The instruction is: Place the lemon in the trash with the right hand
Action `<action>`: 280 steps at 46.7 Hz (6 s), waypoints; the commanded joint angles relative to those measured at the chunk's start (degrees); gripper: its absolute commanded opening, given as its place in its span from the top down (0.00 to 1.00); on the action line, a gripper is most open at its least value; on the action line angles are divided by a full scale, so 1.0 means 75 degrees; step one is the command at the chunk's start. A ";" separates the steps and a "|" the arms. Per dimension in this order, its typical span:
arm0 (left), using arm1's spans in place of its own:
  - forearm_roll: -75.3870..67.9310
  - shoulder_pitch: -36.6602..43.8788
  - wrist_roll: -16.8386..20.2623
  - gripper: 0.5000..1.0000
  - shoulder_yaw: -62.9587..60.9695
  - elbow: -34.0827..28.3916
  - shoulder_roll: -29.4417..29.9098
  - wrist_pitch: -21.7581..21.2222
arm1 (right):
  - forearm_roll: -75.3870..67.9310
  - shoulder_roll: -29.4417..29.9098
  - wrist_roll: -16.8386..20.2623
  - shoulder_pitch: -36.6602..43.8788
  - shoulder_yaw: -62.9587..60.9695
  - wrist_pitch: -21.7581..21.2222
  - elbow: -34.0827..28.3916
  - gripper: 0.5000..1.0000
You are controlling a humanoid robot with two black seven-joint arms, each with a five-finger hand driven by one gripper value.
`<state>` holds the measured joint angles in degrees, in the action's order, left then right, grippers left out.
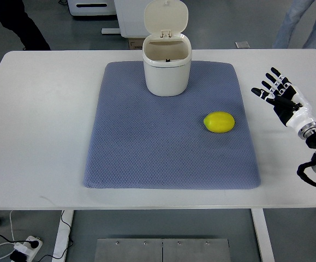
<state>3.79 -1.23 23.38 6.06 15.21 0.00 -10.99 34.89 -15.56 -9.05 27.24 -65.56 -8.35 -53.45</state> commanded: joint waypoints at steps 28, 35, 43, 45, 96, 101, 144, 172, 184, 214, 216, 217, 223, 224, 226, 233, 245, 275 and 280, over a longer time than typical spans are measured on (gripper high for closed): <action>0.0010 0.0012 0.0000 0.00 0.0012 0.0000 0.0000 0.0000 | -0.0047 0.0000 0.0011 0.0165 0.0000 -0.0012 -0.0010 0.00; 0.0010 0.0012 0.0000 0.00 0.0012 0.0000 0.0000 0.0000 | -0.0304 -0.0011 -0.0024 0.0153 0.0000 -0.0024 -0.0022 0.00; 0.0010 0.0012 0.0000 0.00 0.0012 0.0000 0.0000 0.0000 | -0.0468 -0.0105 -0.0024 0.0118 -0.0012 -0.0246 -0.0022 0.00; 0.0010 0.0012 0.0000 0.00 0.0012 0.0000 0.0000 0.0000 | -0.0620 -0.0163 -0.0024 0.0118 -0.0012 -0.0363 -0.0022 0.00; 0.0010 0.0012 0.0000 0.00 0.0012 0.0000 0.0000 0.0000 | -0.0246 -0.1757 -0.0012 0.1266 0.2682 -0.0891 -0.0526 0.01; 0.0010 0.0012 0.0000 0.00 0.0012 0.0000 0.0000 0.0000 | -0.0246 -0.1980 -0.0012 0.1687 0.3361 -0.0868 -0.0526 0.01; 0.0010 0.0012 0.0000 0.00 0.0012 0.0000 0.0000 0.0000 | -0.0223 -0.2273 -0.0117 0.4805 0.8565 -0.0422 -0.0772 0.02; 0.0010 0.0012 0.0000 0.00 0.0012 0.0000 0.0000 0.0000 | -0.0094 -0.1770 -0.0223 0.5063 0.9152 -0.0094 -0.0737 0.03; 0.0010 0.0012 0.0000 0.00 0.0012 0.0000 0.0000 0.0000 | -0.0094 -0.1675 -0.0445 0.4759 0.9140 0.0070 -0.0690 0.03; 0.0010 0.0012 0.0000 0.00 0.0000 0.0000 0.0000 0.0000 | -0.0445 -0.1664 -0.0856 0.3985 0.8613 0.0234 -0.0585 0.12; 0.0010 0.0012 0.0000 0.00 0.0012 0.0000 0.0000 0.0000 | -0.0539 -0.1664 -0.0856 0.3950 0.8566 0.0246 -0.0585 0.13; 0.0010 0.0012 0.0000 0.00 0.0012 0.0000 0.0000 0.0000 | -0.0585 -0.1664 -0.0856 0.3938 0.8566 0.0246 -0.0573 0.14; 0.0010 0.0012 0.0000 0.00 0.0012 0.0000 0.0000 0.0000 | -0.0668 -0.1640 -0.0891 0.3903 0.8542 0.0281 -0.0573 0.19; 0.0010 0.0012 0.0000 0.00 0.0012 0.0000 0.0000 0.0000 | -0.0668 -0.1640 -0.0914 0.3857 0.8542 0.0304 -0.0573 0.21; 0.0010 0.0012 0.0000 0.00 0.0012 0.0000 0.0000 0.0000 | -0.0668 -0.1617 -0.0973 0.3821 0.8542 0.0398 -0.0561 0.21; 0.0010 0.0012 0.0000 0.00 0.0012 0.0000 0.0000 0.0000 | -0.0680 -0.1523 -0.1125 0.3692 0.8554 0.0539 -0.0502 0.42; 0.0010 0.0012 0.0000 0.00 0.0012 0.0000 0.0000 0.0000 | -0.0855 -0.1500 -0.1102 0.3610 0.8542 0.0539 -0.0491 0.54; 0.0010 0.0012 0.0000 0.00 0.0012 0.0000 0.0000 0.0000 | -0.0926 -0.1535 -0.0926 0.3563 0.8554 0.0527 -0.0444 1.00; 0.0010 0.0012 0.0000 0.00 0.0012 0.0000 0.0000 0.0000 | -0.0937 -0.1558 -0.0797 0.3633 0.8531 0.0504 -0.0455 1.00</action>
<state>3.87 -1.14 23.38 6.15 15.21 0.00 -11.00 27.95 -27.12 -15.67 54.06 -1.40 -4.42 -56.79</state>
